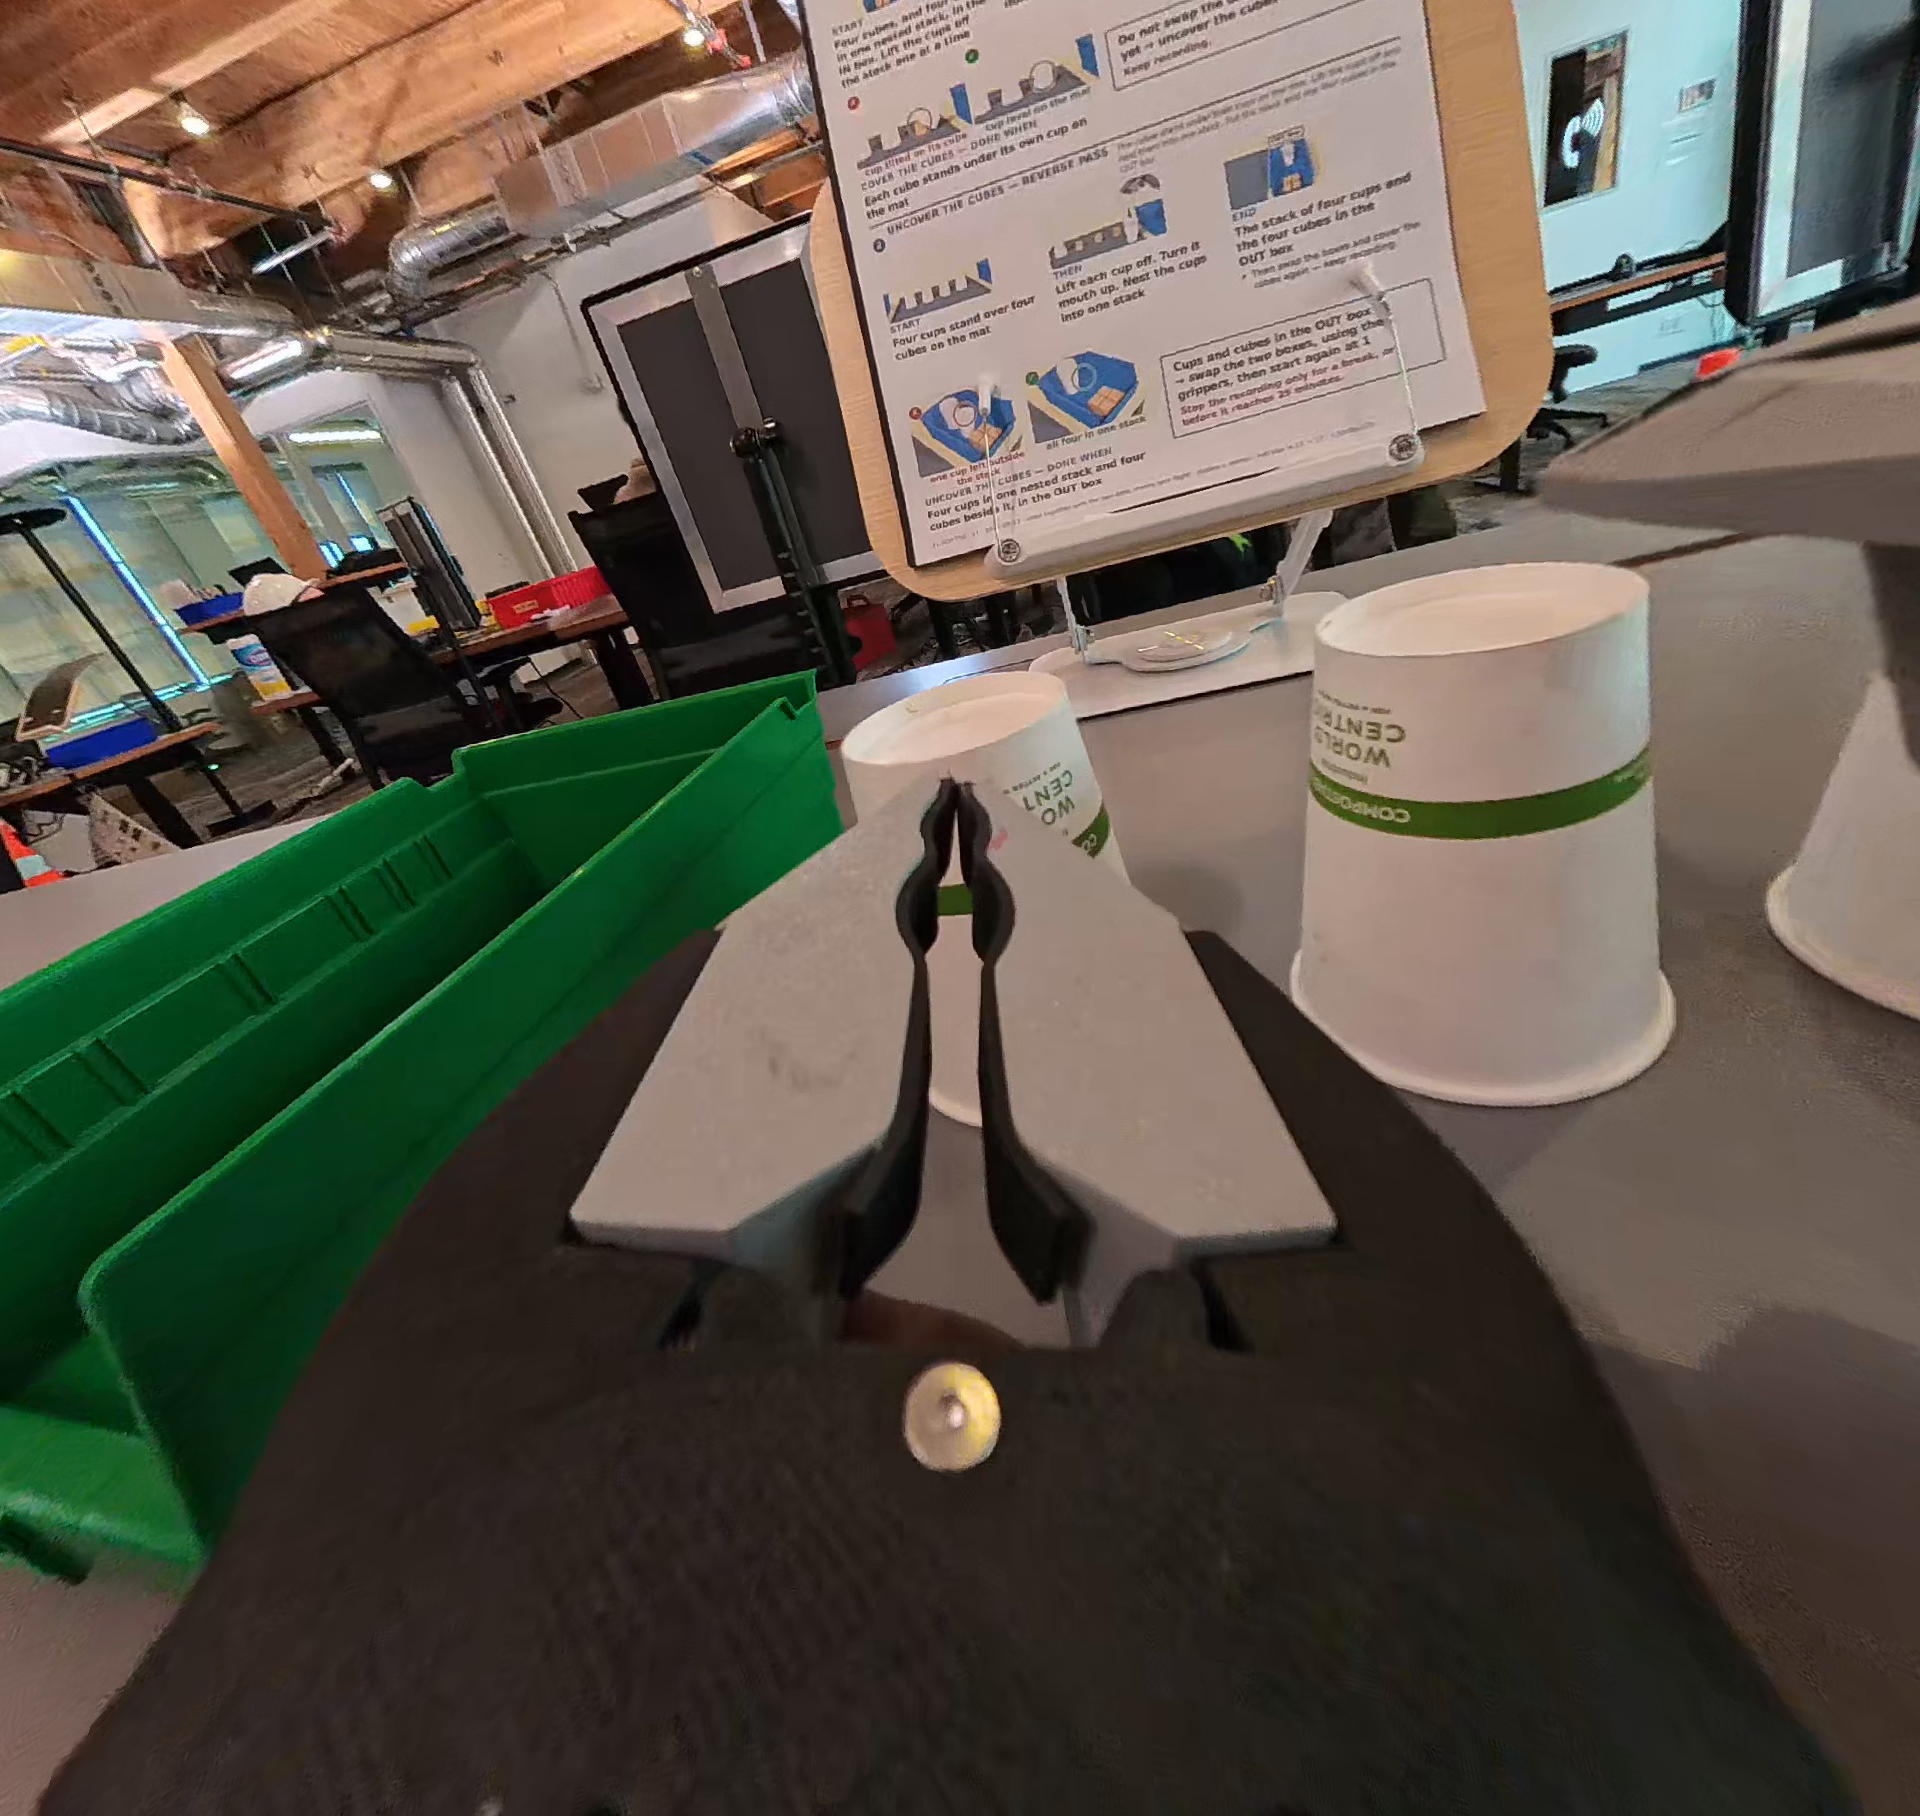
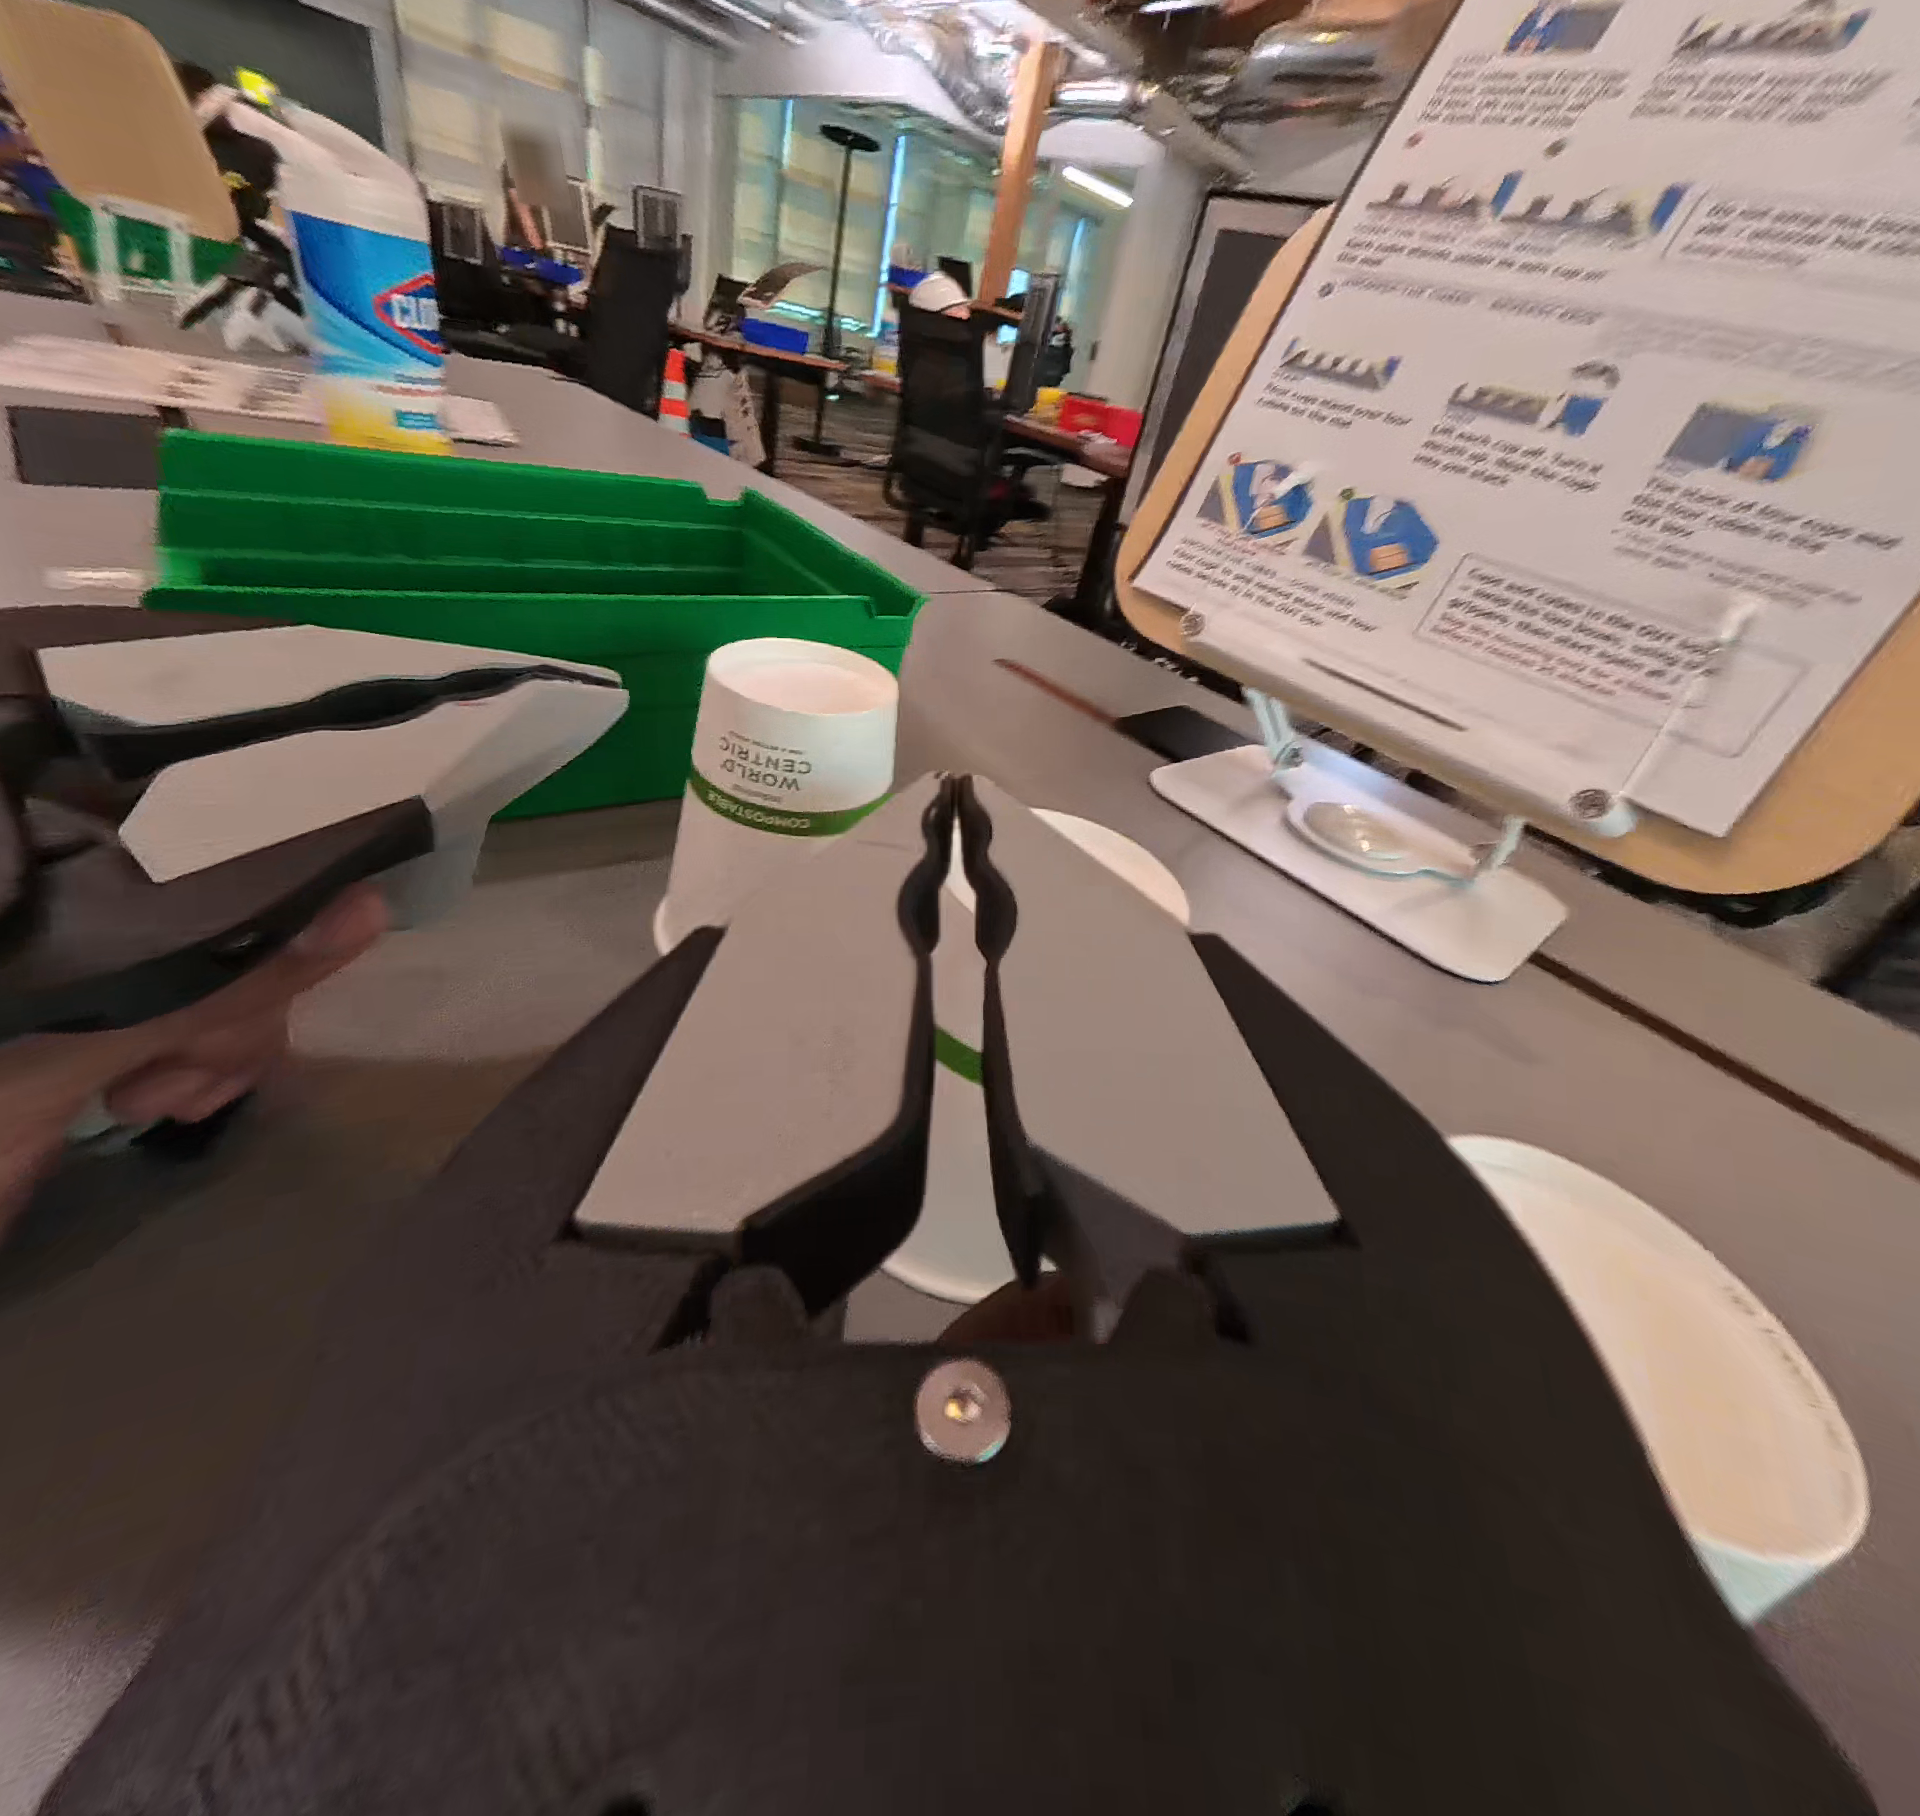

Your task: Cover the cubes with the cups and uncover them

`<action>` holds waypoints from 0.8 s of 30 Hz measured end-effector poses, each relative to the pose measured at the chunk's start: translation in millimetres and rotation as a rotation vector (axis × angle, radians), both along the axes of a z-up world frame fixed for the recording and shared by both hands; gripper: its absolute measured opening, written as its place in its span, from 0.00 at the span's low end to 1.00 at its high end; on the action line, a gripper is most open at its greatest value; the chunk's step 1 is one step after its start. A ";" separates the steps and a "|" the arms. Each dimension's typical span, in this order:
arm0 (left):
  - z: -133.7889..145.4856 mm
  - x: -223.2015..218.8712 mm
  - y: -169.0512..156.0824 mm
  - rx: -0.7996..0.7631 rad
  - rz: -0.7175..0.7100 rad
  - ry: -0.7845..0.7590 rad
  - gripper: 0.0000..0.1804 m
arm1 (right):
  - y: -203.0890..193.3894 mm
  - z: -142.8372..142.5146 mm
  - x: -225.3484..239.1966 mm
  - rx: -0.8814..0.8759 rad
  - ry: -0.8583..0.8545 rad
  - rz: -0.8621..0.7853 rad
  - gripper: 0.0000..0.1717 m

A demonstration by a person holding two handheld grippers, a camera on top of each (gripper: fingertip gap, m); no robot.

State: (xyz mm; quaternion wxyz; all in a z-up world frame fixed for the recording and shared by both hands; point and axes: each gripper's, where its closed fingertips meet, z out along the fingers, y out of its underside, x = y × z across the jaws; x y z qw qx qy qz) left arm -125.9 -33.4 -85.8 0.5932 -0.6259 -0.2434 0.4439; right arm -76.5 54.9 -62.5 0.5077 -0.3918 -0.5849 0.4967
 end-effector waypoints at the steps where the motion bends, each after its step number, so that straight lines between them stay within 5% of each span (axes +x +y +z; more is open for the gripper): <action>1: -0.8 0.1 1.0 -0.009 0.000 0.001 0.00 | 1.6 1.4 0.6 0.011 0.012 -0.016 0.00; 24: -2.8 5.9 10.1 -0.083 0.001 0.057 0.00 | 21.9 14.5 3.3 -0.027 0.079 -0.117 0.00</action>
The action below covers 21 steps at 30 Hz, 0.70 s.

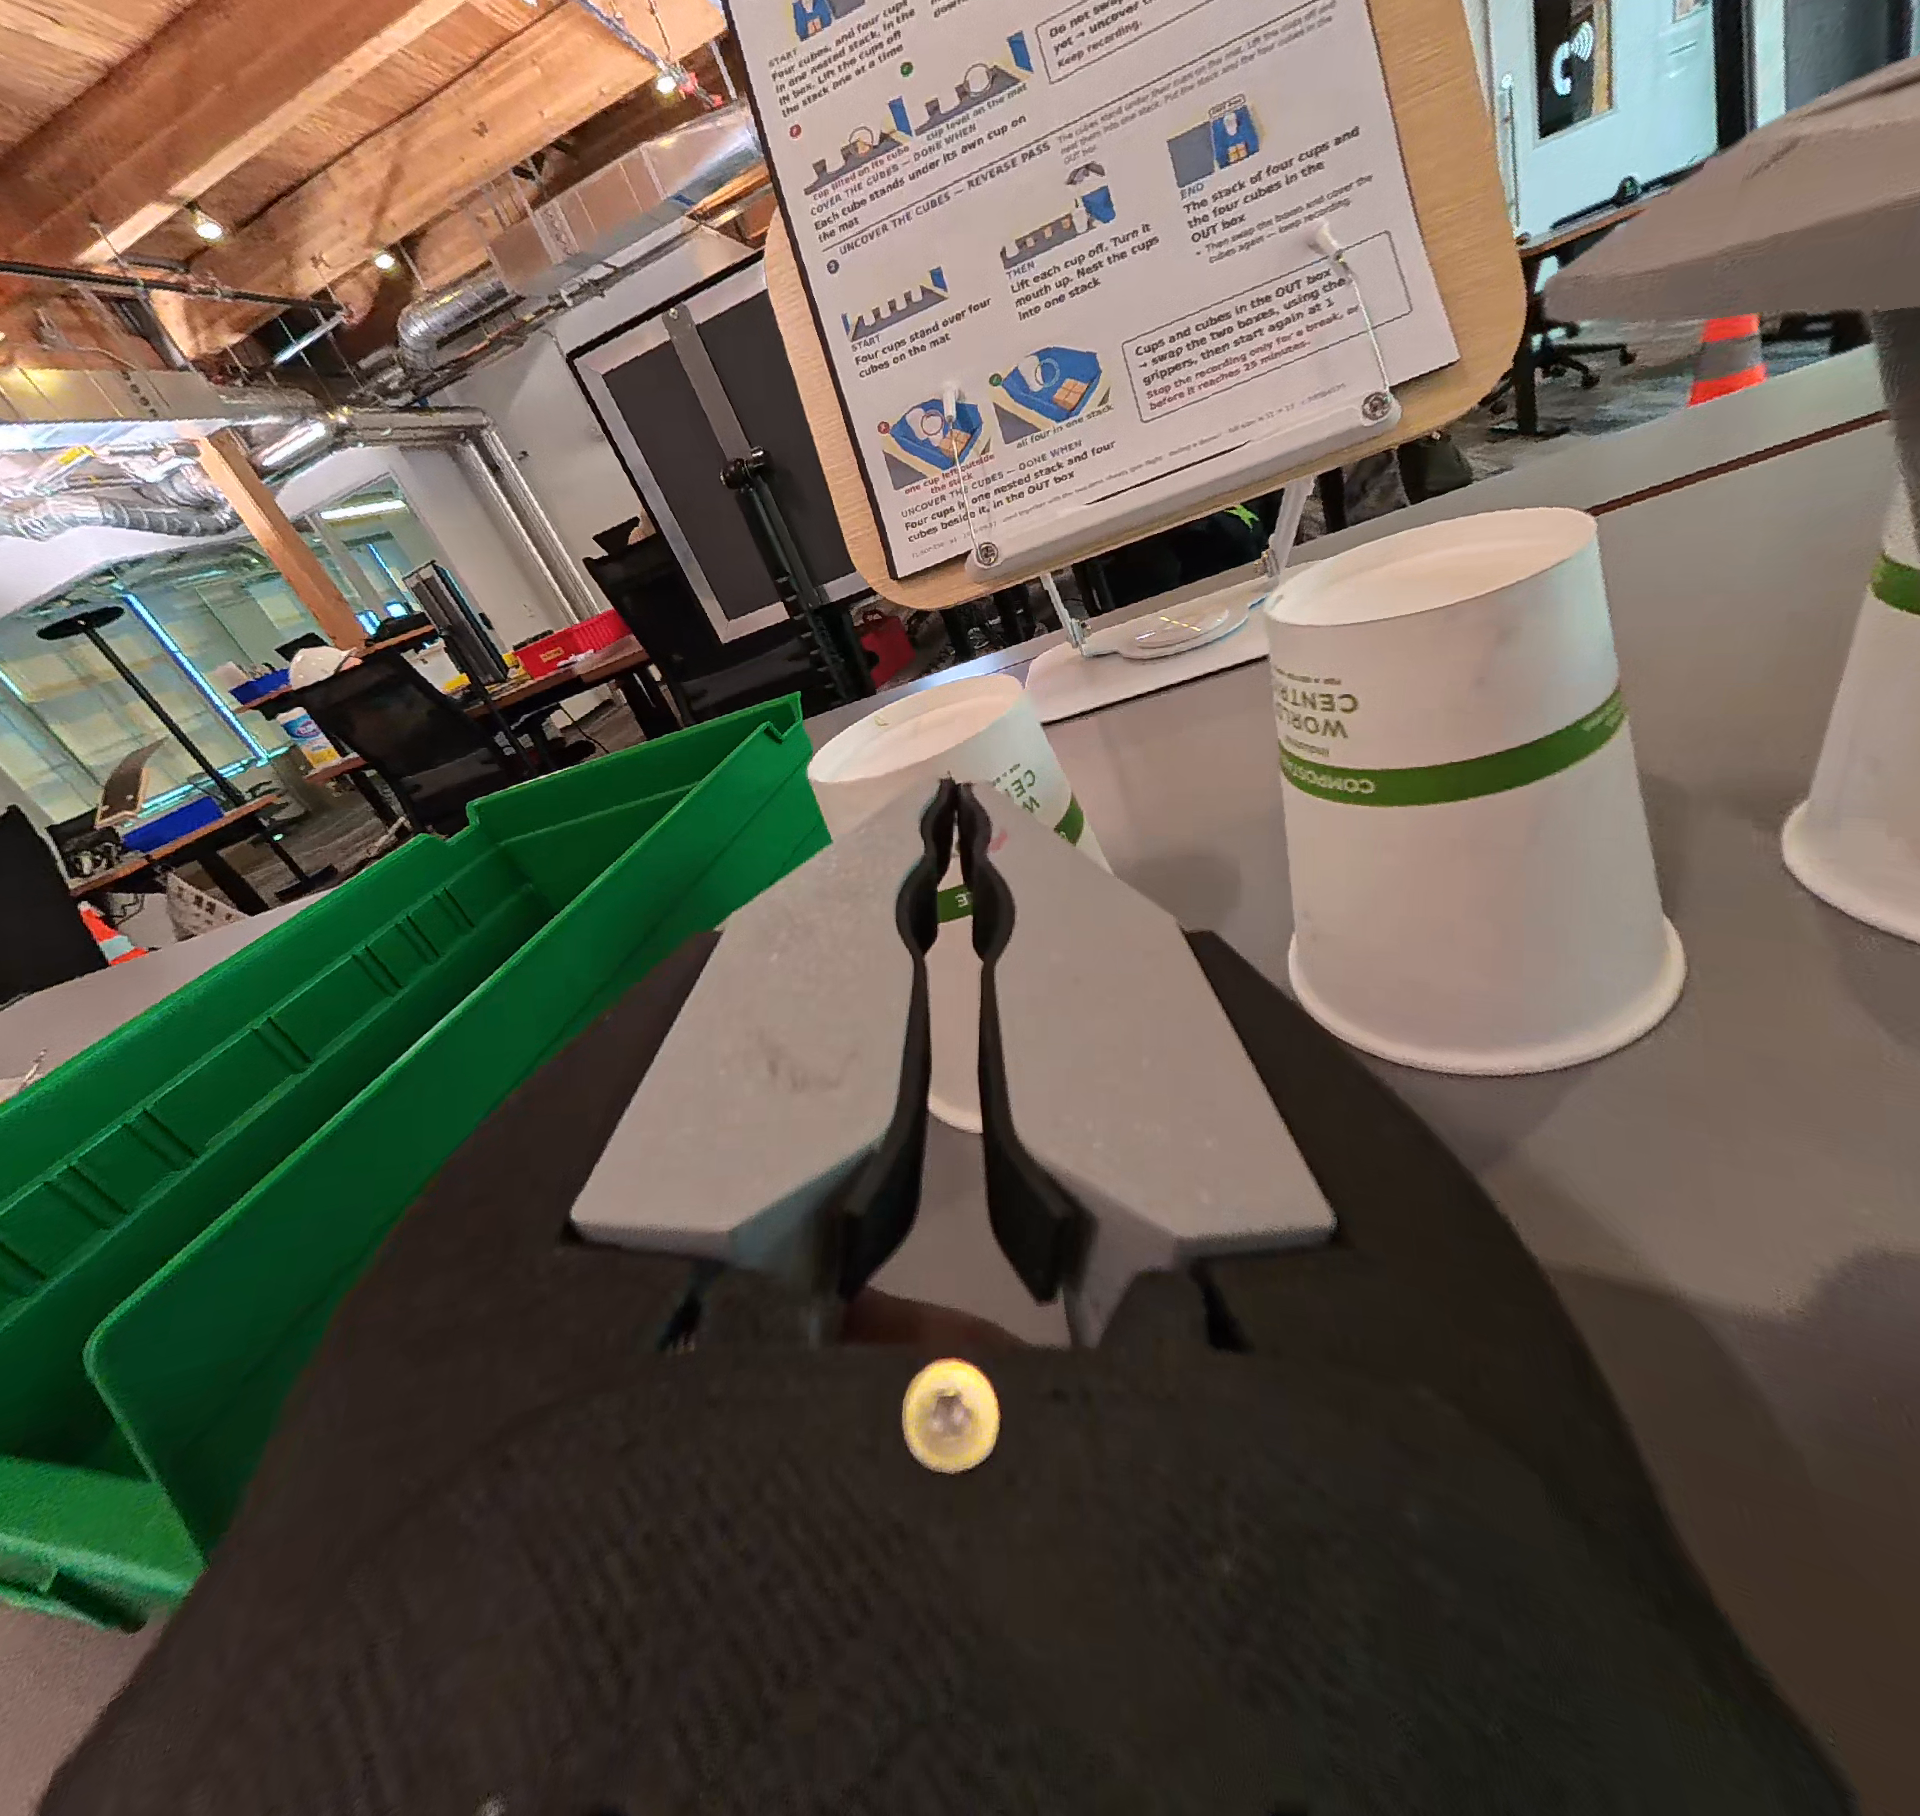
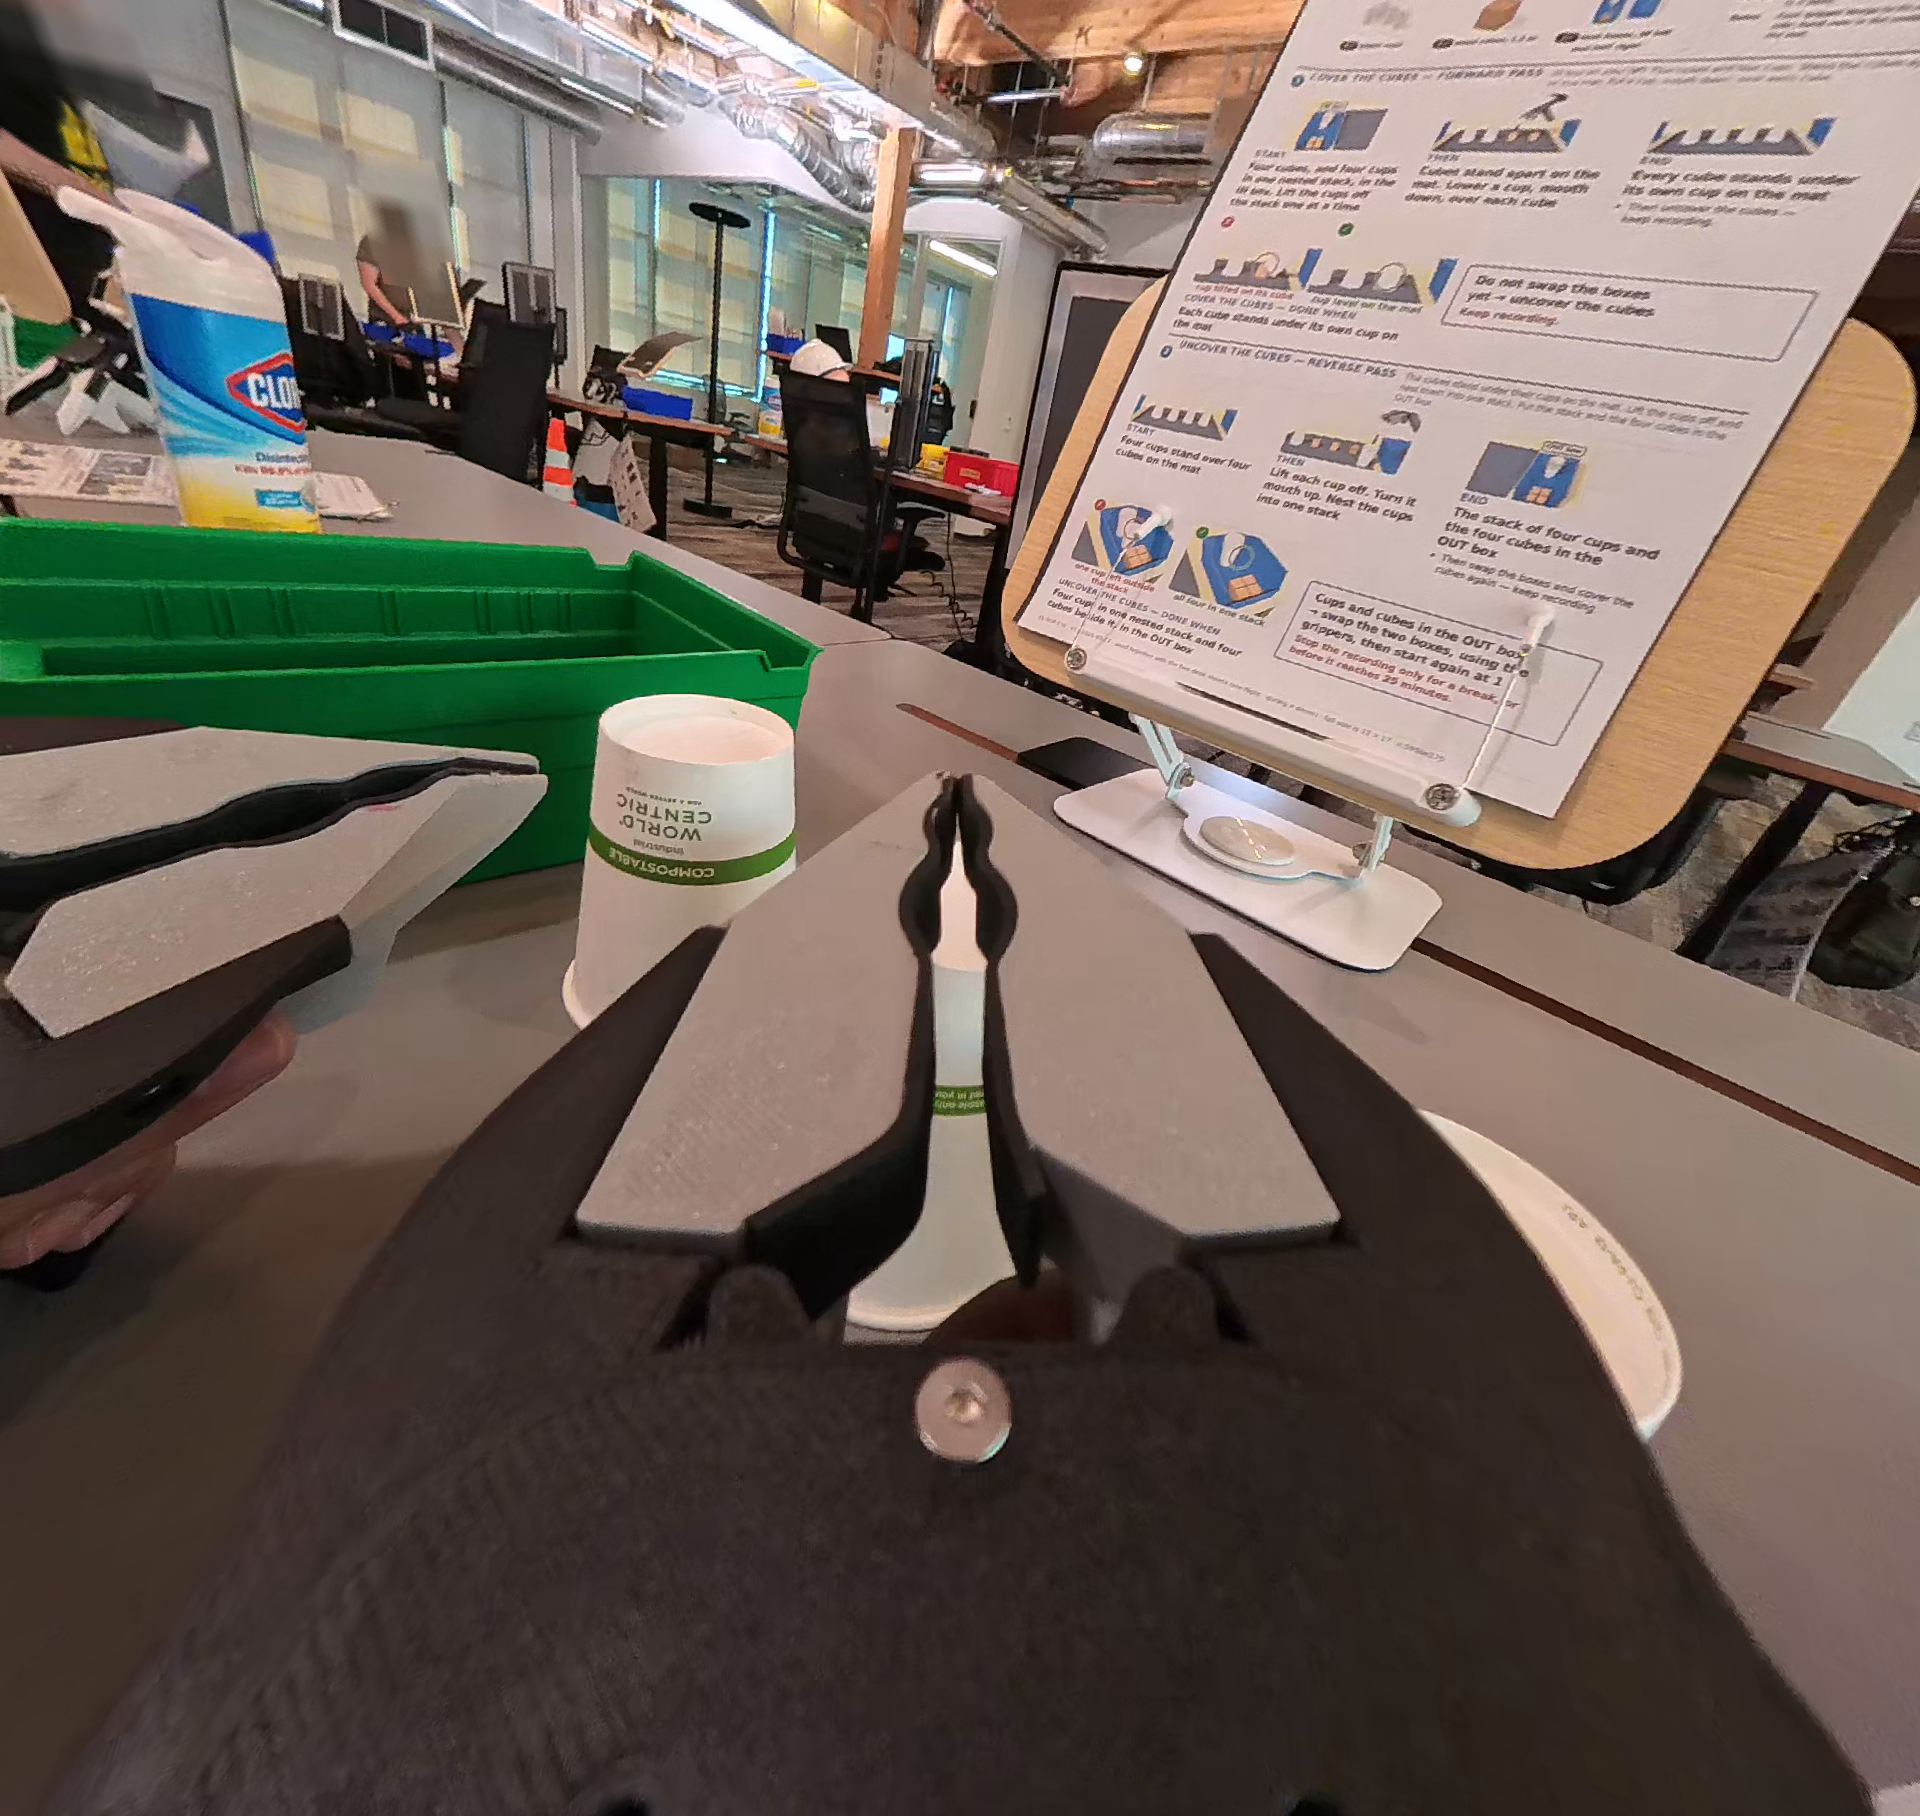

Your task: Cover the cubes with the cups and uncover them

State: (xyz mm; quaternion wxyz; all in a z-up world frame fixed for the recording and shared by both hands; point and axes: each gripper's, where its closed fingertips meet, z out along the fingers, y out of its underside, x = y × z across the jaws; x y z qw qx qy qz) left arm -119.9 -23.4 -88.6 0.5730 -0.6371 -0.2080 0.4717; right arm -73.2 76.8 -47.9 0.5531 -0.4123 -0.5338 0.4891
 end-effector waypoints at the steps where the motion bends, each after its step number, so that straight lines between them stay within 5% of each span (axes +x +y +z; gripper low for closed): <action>1: 0.0 0.3 0.5 -0.004 0.001 0.004 0.00 | 1.6 0.7 0.3 -0.005 0.003 -0.005 0.00; 14: 0.4 -1.6 -1.6 -0.002 0.025 0.008 0.00 | 2.8 9.5 4.3 -0.005 0.060 -0.020 0.00; 21: -1.7 -18.3 -18.0 0.018 0.163 -0.032 0.00 | -34.7 34.5 36.5 0.124 0.243 0.157 0.04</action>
